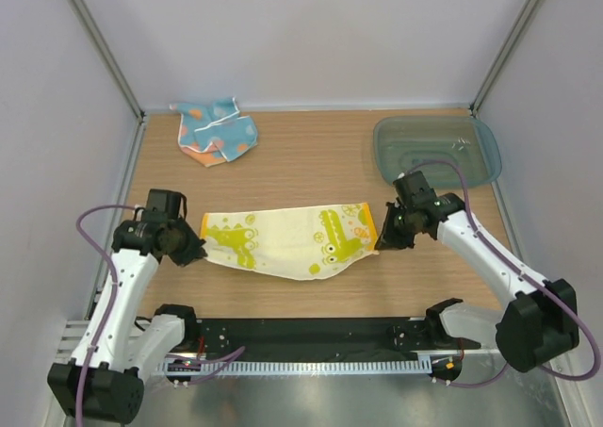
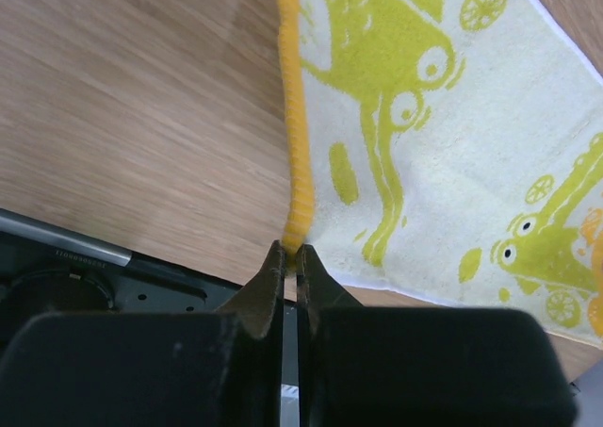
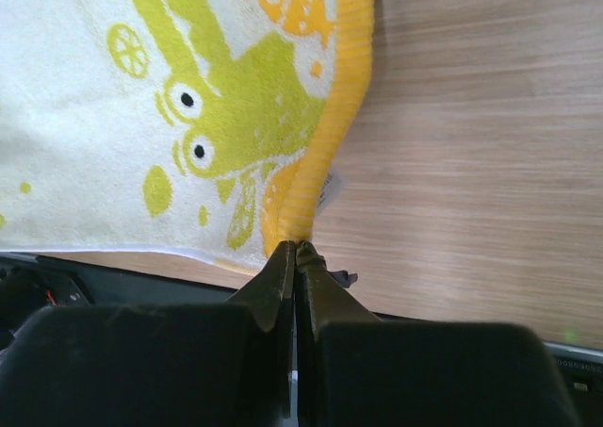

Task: Roll the towels
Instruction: Fold the towel

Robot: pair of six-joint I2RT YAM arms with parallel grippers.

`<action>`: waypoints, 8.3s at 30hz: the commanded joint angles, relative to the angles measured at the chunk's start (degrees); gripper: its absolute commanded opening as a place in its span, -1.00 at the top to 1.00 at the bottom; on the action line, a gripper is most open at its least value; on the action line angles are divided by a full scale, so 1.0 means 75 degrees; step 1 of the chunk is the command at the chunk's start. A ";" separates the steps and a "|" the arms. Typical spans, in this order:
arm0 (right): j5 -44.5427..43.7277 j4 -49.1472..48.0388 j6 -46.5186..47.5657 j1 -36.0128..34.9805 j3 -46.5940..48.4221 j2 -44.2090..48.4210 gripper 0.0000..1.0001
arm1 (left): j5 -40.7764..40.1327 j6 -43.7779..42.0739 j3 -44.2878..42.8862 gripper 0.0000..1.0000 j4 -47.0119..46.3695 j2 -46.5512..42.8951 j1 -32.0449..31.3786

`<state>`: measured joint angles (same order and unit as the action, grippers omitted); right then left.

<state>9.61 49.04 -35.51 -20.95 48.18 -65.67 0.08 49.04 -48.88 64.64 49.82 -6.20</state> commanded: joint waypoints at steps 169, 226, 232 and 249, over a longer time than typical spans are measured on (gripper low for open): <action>0.2679 -0.4605 0.0667 0.2289 0.0055 -0.4288 0.98 | -0.1030 -0.0948 -0.0279 0.75 -0.3591 0.5908 0.0486; 0.0653 -0.5495 -0.0539 0.1094 0.0021 -0.4475 0.68 | -0.0186 -0.3304 -0.1533 -0.11 -0.2232 0.3716 0.0428; -0.0025 -0.4583 -0.0025 0.1457 0.0173 -0.4147 0.84 | -0.0174 -0.3327 -0.1509 -0.11 -0.2244 0.3705 0.0428; -0.2252 -0.1993 0.1172 0.0944 0.1611 -0.2388 0.94 | -0.0057 -0.3351 -0.1533 -0.11 -0.2314 0.3728 0.0393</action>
<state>-3.55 31.31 -28.77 -10.35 54.72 -85.10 -1.39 24.99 -59.66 48.47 78.41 -3.03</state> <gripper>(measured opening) 0.123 0.556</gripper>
